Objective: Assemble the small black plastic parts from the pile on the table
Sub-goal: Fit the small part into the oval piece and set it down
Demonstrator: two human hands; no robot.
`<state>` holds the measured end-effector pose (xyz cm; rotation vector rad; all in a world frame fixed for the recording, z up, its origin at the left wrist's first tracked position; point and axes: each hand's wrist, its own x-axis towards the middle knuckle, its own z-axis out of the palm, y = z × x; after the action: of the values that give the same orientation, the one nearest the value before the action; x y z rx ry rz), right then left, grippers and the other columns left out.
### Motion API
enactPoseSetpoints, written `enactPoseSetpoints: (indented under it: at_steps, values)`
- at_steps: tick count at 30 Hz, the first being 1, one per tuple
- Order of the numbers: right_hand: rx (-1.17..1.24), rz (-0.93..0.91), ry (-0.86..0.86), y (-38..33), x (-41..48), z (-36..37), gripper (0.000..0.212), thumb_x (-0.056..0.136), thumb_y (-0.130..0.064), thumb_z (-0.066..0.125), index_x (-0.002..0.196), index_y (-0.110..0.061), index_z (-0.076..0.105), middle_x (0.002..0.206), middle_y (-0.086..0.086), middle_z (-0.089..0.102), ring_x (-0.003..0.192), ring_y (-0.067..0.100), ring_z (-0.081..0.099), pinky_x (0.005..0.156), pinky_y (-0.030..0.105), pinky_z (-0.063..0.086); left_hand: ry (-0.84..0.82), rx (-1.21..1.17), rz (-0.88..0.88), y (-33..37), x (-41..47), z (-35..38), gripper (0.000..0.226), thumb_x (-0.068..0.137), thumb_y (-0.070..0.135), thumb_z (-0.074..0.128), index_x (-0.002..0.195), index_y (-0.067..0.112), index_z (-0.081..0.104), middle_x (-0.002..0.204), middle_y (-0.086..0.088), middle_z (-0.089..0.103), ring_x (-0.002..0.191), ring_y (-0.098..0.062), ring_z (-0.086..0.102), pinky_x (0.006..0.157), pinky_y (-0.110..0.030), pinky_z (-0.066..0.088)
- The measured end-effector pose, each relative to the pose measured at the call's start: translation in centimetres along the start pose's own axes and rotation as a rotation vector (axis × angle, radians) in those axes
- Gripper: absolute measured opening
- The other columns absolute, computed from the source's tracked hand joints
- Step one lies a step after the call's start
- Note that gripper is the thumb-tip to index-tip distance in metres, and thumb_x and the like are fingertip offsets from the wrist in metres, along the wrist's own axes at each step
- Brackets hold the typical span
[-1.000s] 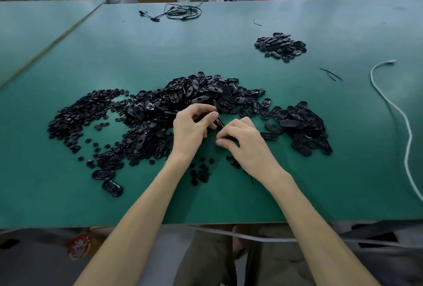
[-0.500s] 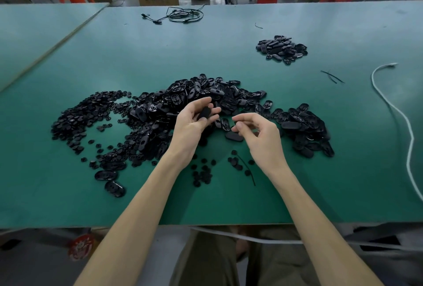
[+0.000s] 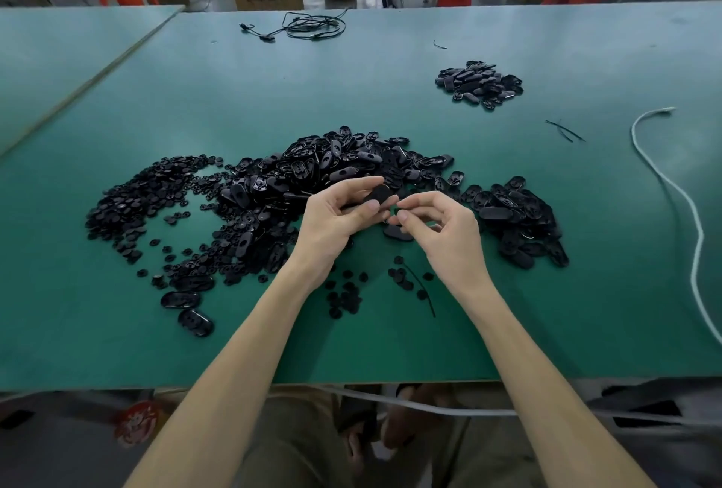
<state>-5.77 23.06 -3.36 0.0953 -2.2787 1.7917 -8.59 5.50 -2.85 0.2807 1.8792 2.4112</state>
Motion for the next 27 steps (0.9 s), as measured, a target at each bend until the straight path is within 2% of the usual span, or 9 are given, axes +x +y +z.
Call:
enactPoseSetpoints:
  at_steps: [2, 6, 11, 15, 19, 21, 23, 25, 27]
  values:
    - [0.005, -0.008, -0.003, 0.01, -0.06, -0.05, 0.009, 0.094, -0.011, 0.075, 0.099, -0.018, 0.074, 0.089, -0.005, 0.08, 0.089, 0.01, 0.076, 0.088, 0.046, 0.061, 0.016, -0.009, -0.001, 0.06, -0.05, 0.05, 0.033, 0.096, -0.008, 0.066, 0.128, -0.003, 0.066, 0.11, -0.018, 0.063, 0.11, -0.035, 0.074, 0.097, -0.038, 0.059]
    - [-0.01, -0.018, -0.004, 0.22, 0.1, -0.08, 0.01, 0.095, -0.014, 0.075, 0.095, -0.024, 0.074, 0.091, -0.013, 0.078, 0.089, 0.009, 0.073, 0.083, 0.037, 0.058, 0.026, 0.015, 0.003, -0.02, -0.14, -0.07, 0.029, 0.096, -0.001, 0.069, 0.125, -0.004, 0.068, 0.107, -0.014, 0.077, 0.106, -0.034, 0.075, 0.093, -0.038, 0.062]
    - [-0.001, -0.013, 0.001, 0.33, 0.18, -0.04, 0.015, 0.096, -0.013, 0.074, 0.093, -0.028, 0.072, 0.089, -0.011, 0.076, 0.082, 0.013, 0.073, 0.072, 0.03, 0.052, 0.021, 0.059, 0.009, 0.07, -0.33, -0.23, 0.025, 0.095, 0.004, 0.071, 0.119, -0.003, 0.071, 0.102, -0.023, 0.077, 0.09, -0.027, 0.078, 0.081, -0.029, 0.062]
    - [0.025, -0.028, -0.011, 0.24, 0.05, -0.09, 0.015, 0.094, -0.01, 0.075, 0.094, -0.024, 0.074, 0.087, -0.009, 0.076, 0.079, 0.014, 0.073, 0.075, 0.03, 0.057, 0.011, 0.123, 0.016, -0.01, -0.33, -0.14, 0.02, 0.093, 0.002, 0.074, 0.113, 0.0, 0.075, 0.101, -0.018, 0.078, 0.088, -0.022, 0.075, 0.08, -0.028, 0.061]
    - [0.047, -0.04, -0.032, 0.15, 0.05, -0.1, 0.016, 0.094, -0.007, 0.074, 0.097, -0.023, 0.075, 0.086, -0.012, 0.076, 0.076, 0.01, 0.072, 0.075, 0.022, 0.056, 0.042, 0.216, 0.05, 0.04, -0.27, -0.07, 0.019, 0.089, 0.005, 0.079, 0.108, 0.005, 0.079, 0.109, -0.02, 0.071, 0.083, -0.018, 0.065, 0.075, -0.021, 0.056]
    - [0.045, -0.042, -0.023, 0.14, 0.1, -0.09, 0.016, 0.094, -0.007, 0.074, 0.098, -0.022, 0.076, 0.086, -0.012, 0.076, 0.075, 0.01, 0.072, 0.074, 0.02, 0.056, 0.037, 0.228, 0.051, -0.04, -0.17, -0.07, 0.019, 0.091, 0.007, 0.078, 0.109, 0.008, 0.079, 0.102, -0.019, 0.07, 0.082, -0.018, 0.064, 0.076, -0.024, 0.057]
    - [0.06, -0.044, -0.009, 0.15, 0.16, -0.05, 0.018, 0.094, -0.006, 0.074, 0.101, -0.022, 0.076, 0.088, -0.009, 0.075, 0.076, 0.011, 0.072, 0.072, 0.02, 0.056, 0.015, 0.241, 0.048, -0.14, -0.12, -0.11, 0.022, 0.093, 0.006, 0.075, 0.115, 0.009, 0.076, 0.09, -0.009, 0.069, 0.081, -0.015, 0.066, 0.078, -0.029, 0.059]
    - [0.07, -0.045, 0.0, 0.25, 0.18, -0.02, 0.021, 0.094, -0.005, 0.074, 0.105, -0.023, 0.075, 0.089, -0.005, 0.074, 0.076, 0.012, 0.072, 0.071, 0.019, 0.056, -0.01, 0.264, 0.044, -0.22, -0.05, -0.15, 0.03, 0.097, 0.003, 0.07, 0.126, 0.011, 0.072, 0.088, -0.002, 0.065, 0.083, -0.015, 0.067, 0.083, -0.032, 0.06]
    - [0.06, -0.041, -0.011, 0.39, 0.2, -0.05, 0.022, 0.094, -0.007, 0.074, 0.109, -0.023, 0.076, 0.089, -0.005, 0.074, 0.075, 0.012, 0.073, 0.072, 0.02, 0.056, -0.041, 0.293, 0.044, -0.26, 0.01, -0.23, 0.035, 0.1, 0.002, 0.065, 0.133, 0.014, 0.069, 0.088, -0.004, 0.062, 0.083, -0.015, 0.065, 0.087, -0.033, 0.059]
